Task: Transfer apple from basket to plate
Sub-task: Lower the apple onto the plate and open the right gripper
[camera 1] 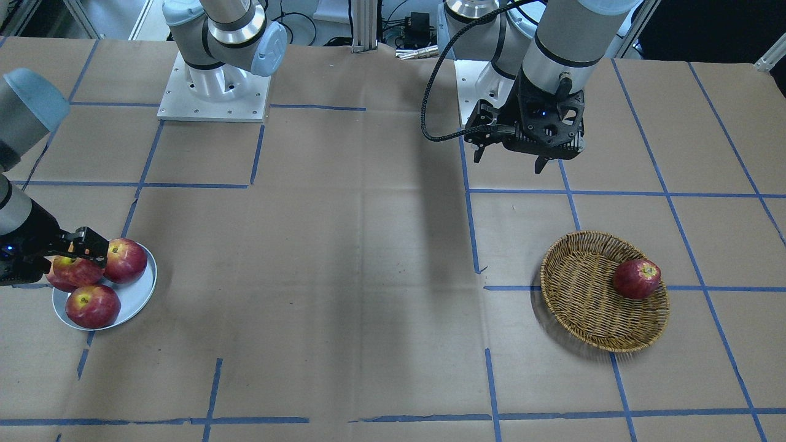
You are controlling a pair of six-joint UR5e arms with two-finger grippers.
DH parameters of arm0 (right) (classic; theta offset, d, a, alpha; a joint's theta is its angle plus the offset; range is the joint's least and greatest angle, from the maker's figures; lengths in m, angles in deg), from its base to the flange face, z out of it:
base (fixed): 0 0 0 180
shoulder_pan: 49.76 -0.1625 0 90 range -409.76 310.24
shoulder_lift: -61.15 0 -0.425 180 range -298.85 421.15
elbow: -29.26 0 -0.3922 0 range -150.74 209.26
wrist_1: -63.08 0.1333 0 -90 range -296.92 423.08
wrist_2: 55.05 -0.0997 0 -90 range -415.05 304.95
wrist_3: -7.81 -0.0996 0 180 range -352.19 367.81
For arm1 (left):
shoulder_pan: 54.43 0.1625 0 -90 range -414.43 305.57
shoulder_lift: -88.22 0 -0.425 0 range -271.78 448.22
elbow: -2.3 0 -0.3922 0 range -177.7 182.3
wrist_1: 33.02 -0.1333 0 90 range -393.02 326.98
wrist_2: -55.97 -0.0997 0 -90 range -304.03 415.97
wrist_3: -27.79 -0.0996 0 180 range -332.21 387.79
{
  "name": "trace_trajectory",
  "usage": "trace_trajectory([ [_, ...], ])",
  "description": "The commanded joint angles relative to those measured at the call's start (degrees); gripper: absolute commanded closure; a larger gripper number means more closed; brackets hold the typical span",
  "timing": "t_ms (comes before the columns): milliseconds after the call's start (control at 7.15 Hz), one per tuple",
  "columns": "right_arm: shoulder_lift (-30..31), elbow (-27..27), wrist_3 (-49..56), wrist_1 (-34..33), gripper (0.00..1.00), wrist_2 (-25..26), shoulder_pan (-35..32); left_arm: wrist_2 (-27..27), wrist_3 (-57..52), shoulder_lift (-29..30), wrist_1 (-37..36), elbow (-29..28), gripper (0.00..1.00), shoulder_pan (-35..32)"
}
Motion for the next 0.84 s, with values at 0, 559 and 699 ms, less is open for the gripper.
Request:
trace_trajectory([
  [0, 2.37, -5.81, -0.54, 8.68, 0.00, -0.15, -1.12, 0.00, 0.00, 0.00, 0.02, 0.04, 0.01, 0.00],
  [559, 11.60, -13.15, -8.76, 28.05, 0.00, 0.11, -13.05, 0.00, 0.00, 0.18, 0.02, 0.05, 0.01, 0.00],
  [699, 14.06, -13.23, -14.99, 31.90, 0.00, 0.02, -18.04, 0.00, 0.00, 0.18, 0.02, 0.05, 0.01, 0.00],
])
